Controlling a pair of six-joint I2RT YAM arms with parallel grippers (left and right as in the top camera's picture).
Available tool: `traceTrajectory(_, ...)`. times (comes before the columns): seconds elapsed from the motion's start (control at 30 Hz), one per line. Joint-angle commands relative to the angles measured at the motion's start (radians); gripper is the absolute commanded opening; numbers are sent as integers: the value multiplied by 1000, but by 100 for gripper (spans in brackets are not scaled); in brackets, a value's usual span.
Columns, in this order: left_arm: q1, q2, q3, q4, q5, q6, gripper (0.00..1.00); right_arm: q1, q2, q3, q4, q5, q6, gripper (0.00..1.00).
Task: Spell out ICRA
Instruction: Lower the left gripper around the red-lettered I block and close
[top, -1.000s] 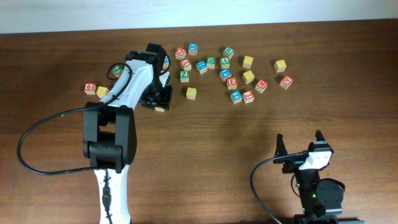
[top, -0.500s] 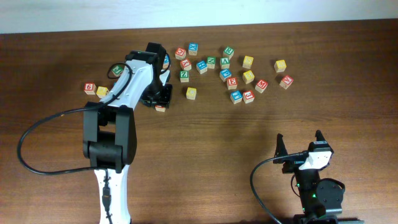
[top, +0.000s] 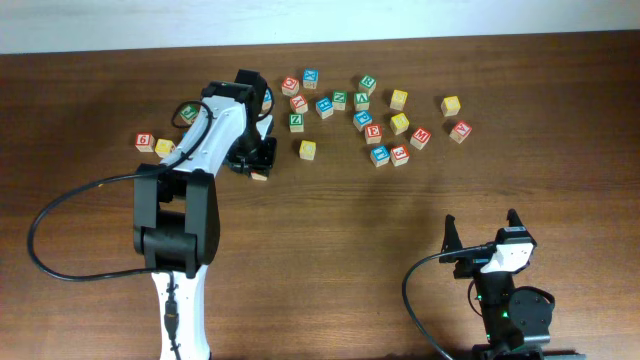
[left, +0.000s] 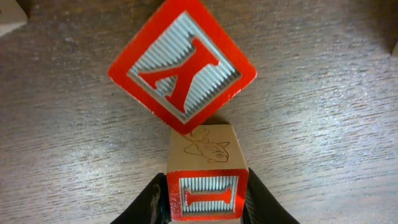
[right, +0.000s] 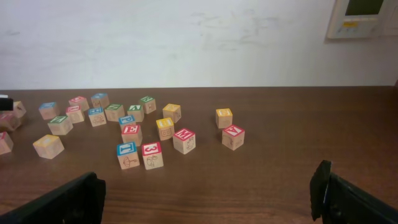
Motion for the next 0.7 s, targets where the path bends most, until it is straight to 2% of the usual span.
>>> traceTrajectory(0.0,-1,-95,-8,-30,-7,-2,29,5,-9,-5,-5,8,-7,98)
traceTrajectory(0.43,-1,-364,-8,-163,11,-62,32,5,-9,-5,-5,8,-7,98)
traceTrajectory(0.53,-1,-378,-8,-185,12,-62,38,5,-10,-5,-5,8,-7,98)
traceTrajectory(0.67,-1,-377,-42,-162,12,-64,49,5,-9,-5,-5,8,-7,98)
